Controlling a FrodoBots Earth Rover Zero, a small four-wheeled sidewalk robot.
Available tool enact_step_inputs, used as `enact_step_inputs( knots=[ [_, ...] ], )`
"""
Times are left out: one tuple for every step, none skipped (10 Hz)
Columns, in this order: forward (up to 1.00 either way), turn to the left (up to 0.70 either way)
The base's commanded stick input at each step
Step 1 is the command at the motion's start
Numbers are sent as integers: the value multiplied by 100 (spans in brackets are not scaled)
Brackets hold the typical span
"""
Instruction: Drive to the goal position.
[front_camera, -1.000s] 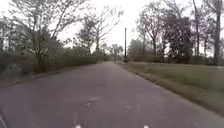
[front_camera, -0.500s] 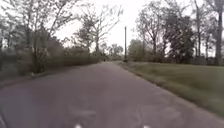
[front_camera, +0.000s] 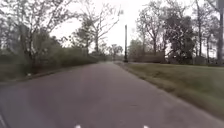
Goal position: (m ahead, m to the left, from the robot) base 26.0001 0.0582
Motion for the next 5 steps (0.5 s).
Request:
enact_step_inputs(
  knots=[
    [0,0],
    [0,0],
    [0,0],
    [0,0],
    [0,0]
  ],
)
